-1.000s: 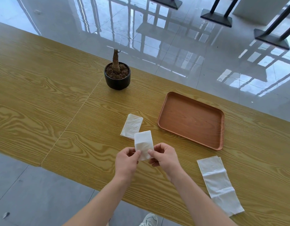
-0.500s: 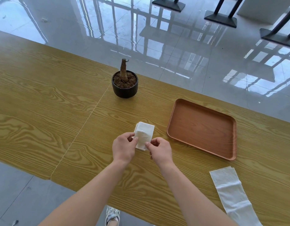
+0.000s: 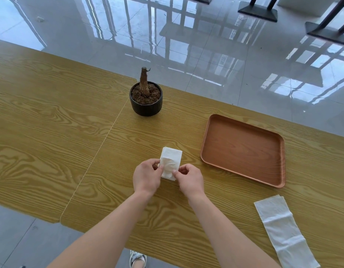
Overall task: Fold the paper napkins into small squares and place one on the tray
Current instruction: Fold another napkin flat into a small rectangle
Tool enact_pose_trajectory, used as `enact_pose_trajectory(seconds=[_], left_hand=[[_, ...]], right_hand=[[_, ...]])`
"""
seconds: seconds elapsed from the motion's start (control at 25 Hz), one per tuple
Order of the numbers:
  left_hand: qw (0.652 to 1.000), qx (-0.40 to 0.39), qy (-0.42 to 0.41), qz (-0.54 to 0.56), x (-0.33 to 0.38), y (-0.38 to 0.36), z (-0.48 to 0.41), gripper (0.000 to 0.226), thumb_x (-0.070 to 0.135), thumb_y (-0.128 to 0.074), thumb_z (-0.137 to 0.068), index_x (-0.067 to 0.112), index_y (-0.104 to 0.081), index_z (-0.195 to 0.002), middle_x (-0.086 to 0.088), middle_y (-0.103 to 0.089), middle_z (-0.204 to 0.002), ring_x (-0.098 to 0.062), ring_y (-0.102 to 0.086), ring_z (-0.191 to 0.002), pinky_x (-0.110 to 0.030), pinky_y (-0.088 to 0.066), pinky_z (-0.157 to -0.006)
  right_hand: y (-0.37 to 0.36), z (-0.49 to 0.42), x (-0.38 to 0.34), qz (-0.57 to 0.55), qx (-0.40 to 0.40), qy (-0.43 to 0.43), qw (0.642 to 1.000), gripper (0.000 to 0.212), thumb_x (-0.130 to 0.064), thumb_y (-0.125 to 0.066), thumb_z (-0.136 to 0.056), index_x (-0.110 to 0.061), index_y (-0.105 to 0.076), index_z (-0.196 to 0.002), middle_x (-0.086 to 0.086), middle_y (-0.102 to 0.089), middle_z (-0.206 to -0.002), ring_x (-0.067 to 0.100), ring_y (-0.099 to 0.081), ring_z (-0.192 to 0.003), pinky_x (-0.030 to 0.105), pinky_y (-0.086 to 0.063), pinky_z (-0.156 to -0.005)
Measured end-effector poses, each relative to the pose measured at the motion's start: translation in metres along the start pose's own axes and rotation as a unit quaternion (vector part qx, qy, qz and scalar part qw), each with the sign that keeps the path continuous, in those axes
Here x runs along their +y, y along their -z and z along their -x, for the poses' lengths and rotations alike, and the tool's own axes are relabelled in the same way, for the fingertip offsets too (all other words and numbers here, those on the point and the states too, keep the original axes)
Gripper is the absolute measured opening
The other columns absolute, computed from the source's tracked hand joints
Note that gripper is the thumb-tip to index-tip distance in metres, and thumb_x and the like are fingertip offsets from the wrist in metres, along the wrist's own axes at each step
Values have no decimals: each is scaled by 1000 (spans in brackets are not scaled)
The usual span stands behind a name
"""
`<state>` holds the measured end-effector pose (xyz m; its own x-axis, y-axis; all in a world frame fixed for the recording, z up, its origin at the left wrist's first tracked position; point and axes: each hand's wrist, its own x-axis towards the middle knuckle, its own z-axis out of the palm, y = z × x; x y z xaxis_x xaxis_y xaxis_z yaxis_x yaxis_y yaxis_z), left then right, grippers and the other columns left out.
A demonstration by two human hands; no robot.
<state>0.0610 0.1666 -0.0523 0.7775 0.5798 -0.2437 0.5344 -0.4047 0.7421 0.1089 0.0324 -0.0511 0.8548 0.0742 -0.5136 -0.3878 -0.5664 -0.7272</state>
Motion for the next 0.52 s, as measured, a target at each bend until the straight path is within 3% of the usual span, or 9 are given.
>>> enact_pose_trajectory(seconds=[0.16,0.32,0.52], left_hand=[[1000,3,-12,-16,-4,-2,-4,14,28,-70,-89,22,-76,-101,6,-66,-81,-16,-62,-77,-37,-53,-71],[999,4,-27,-31,-8,0,-6,24,30,-72,-90,19,-72,-111,1,-61,-95,-17,-60,-86,-34,-50,-77],[1000,-4,-9,-12,-6,3,-9,24,26,-71,-90,16,-74,-111,11,-66,-80,-14,-64,-80,-35,-53,-78]], right_hand=[[0,1,0,53,22,18,998,13,-36,-75,-84,-26,-66,-82,-11,-70,-80,10,-66,-78,44,-58,-80],[3,2,4,34,31,16,999,20,-36,-75,-84,-24,-66,-98,-9,-68,-86,14,-67,-83,46,-60,-77],[5,2,9,93,41,42,994,13,-35,-71,-88,-24,-73,-95,-12,-70,-87,13,-67,-84,37,-57,-78]])
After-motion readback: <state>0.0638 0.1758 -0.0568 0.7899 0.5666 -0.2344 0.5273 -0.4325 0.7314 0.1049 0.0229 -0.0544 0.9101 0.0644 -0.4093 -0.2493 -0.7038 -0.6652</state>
